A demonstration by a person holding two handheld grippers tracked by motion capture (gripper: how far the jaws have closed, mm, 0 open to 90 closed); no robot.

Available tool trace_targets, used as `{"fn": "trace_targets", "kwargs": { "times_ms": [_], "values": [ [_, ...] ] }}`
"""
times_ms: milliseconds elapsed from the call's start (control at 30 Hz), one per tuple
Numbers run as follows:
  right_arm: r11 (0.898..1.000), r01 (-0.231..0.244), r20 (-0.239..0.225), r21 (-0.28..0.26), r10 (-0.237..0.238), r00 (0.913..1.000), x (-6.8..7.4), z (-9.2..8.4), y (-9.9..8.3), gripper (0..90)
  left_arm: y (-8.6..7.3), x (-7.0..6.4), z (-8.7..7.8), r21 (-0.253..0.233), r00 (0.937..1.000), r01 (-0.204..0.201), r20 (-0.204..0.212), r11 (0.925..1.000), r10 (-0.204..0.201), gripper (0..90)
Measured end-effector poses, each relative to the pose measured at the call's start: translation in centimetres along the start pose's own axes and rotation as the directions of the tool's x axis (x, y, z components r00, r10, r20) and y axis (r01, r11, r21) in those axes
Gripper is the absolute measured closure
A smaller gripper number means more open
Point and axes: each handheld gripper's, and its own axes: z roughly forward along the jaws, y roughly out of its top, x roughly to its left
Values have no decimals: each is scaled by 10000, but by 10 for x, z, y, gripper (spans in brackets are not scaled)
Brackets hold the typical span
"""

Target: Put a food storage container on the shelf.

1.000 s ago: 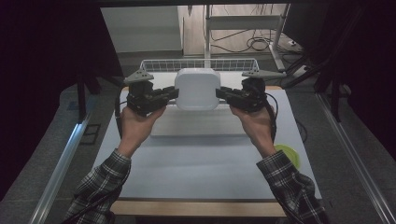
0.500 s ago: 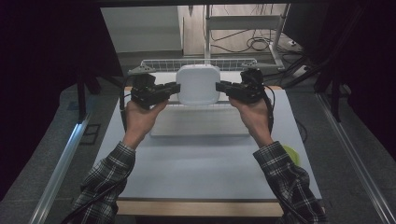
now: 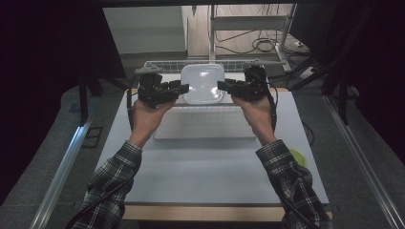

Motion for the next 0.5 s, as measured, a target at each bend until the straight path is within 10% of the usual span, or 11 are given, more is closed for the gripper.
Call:
{"fn": "trace_targets", "kwargs": {
  "times_ms": [500],
  "values": [
    [9993, 236, 433, 285, -248, 9988, -3, 14, 2, 554, 4, 9, 10, 232, 9988, -208, -444, 9995, 218, 499]
  ]
}}
